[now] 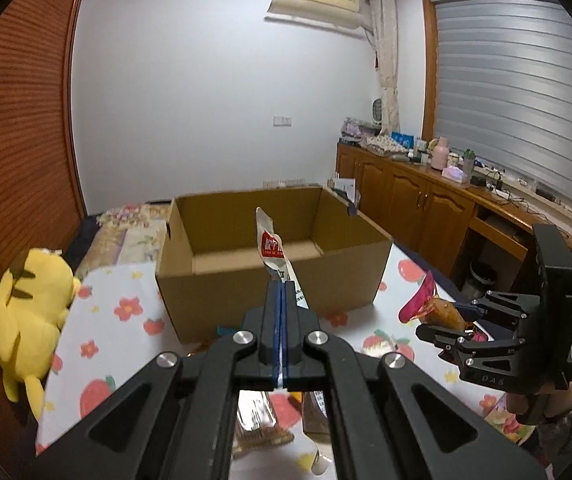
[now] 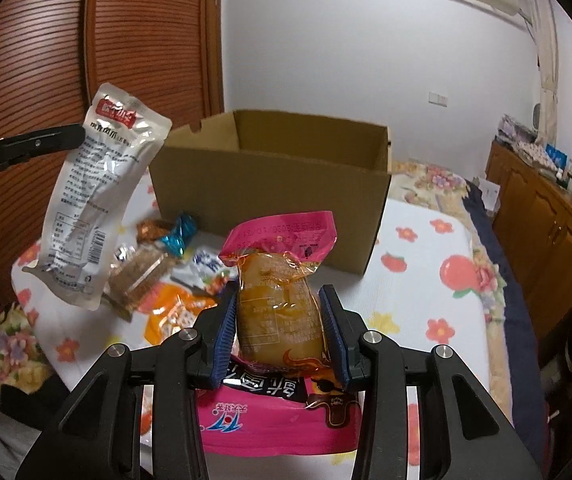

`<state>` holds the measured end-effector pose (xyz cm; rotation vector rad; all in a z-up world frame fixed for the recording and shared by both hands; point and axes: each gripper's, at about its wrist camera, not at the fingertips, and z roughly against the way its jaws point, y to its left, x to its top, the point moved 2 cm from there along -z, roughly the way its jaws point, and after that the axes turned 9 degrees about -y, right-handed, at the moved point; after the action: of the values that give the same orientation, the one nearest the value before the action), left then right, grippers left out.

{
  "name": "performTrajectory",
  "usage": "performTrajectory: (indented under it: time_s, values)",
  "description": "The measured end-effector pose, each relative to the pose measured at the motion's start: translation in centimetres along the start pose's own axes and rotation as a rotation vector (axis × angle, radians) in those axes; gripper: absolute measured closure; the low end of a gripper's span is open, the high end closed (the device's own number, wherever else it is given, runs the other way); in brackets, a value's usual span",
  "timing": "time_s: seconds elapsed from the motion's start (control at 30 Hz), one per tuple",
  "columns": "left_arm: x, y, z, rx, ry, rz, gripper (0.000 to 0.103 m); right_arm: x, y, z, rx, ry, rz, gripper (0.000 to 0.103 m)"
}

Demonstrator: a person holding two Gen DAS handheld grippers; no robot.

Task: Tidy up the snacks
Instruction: 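Carry both packs over the cardboard box and open both tools to drop them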

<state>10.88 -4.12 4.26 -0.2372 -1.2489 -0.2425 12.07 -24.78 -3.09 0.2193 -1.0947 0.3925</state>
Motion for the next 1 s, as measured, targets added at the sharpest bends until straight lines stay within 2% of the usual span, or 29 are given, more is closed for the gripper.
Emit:
performTrajectory:
  time_s: [0.33,0.63,0.87,1.0]
  values:
    - [6.3,1.6,-0.5,0.017,-0.104,-0.033,0.103,4.7,0.0,-0.1,-0.009,-0.068,0.04,0.063]
    - [10.8,3.9,-3.6,0.052,-0.147,-0.048,0.103,10.2,-1.5,-2.5,-0.011,-0.114,0.029,0.063]
    - [12.0,5.3,-7.2,0.086,-0.128,-0.039,0.103,12.6,-2.3,-5.4,-0.027,-0.11,0.029,0.063]
    - [11.2,6.3,-9.8,0.117,-0.096,-0.054,0.103,12.8,-2.5,-7.8,-0.042,-0.073,0.035,0.063]
